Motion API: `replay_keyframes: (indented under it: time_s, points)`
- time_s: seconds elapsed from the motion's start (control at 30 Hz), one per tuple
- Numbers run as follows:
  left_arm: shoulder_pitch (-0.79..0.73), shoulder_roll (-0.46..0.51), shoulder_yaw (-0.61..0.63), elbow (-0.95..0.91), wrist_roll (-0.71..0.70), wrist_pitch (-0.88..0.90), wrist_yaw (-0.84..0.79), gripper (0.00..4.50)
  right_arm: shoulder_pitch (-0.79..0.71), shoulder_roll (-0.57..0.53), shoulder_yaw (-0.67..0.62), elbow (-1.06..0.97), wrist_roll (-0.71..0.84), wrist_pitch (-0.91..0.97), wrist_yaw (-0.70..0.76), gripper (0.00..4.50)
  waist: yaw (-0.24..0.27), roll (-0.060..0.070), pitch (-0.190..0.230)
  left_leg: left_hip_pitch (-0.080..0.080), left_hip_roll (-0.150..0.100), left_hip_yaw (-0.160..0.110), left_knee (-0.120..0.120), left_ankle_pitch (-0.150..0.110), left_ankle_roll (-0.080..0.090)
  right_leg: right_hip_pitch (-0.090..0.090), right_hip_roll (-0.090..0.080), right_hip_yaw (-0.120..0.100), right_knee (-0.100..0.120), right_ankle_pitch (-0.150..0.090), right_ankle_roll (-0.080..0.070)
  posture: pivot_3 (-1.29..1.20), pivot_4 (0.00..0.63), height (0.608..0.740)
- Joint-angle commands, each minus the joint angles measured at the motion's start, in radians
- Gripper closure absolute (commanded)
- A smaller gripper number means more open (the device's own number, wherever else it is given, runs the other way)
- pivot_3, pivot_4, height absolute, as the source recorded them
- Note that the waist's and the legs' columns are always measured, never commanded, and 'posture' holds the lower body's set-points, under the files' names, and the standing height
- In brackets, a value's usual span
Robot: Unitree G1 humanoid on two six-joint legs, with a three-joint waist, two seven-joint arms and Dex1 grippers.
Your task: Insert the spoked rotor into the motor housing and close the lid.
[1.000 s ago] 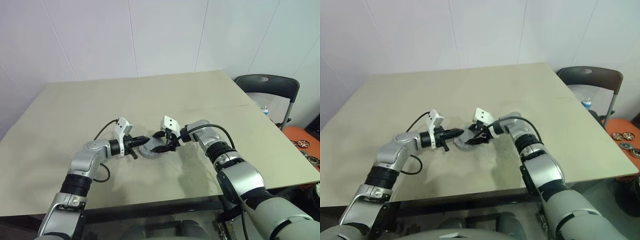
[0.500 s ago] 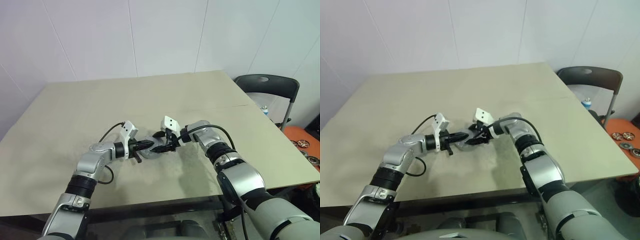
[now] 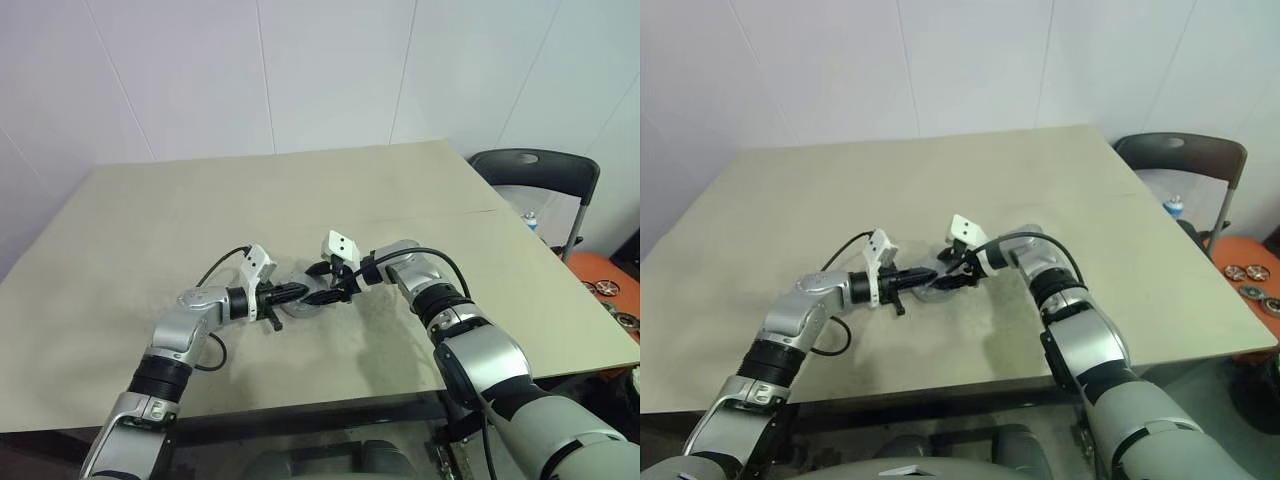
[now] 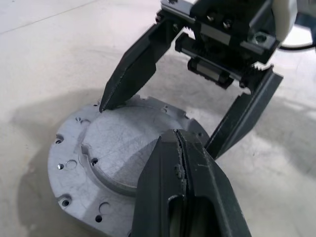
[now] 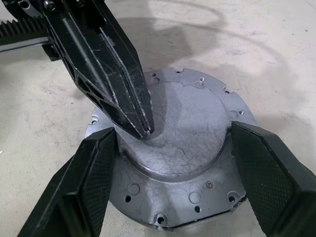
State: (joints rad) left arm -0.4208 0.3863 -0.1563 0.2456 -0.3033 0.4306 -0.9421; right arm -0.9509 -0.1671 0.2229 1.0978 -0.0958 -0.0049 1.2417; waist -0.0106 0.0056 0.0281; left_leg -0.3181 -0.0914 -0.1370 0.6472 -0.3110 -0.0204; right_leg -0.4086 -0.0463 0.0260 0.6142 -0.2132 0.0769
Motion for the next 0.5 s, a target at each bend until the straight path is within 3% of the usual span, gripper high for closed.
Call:
replay_keyframes:
  time_s: [0.03,0.5]
  points:
    - [-0.007,0.015,-0.031,0.05,0.058,-0.01,0.006,4.5,0.035,-0.016,0.034,0.03,-0.037,0.037,0.006,1.18,0.0,0.0,0.0,0.0,0.0,0.0,0.0,0.0,0.0,0.0,0.0,0.0,0.0,0.0,0.0,0.0,0.0,0.74]
    - [-0.021,0.003,-0.027,0.044,0.047,-0.011,0.005,4.5,0.041,-0.024,0.026,0.014,-0.026,0.044,0.012,1.18,0.001,0.001,-0.002,0.001,0.0,0.0,0.0,0.0,0.0,0.002,0.0,0.0,0.0,0.0,0.0,0.0,0.0,0.74]
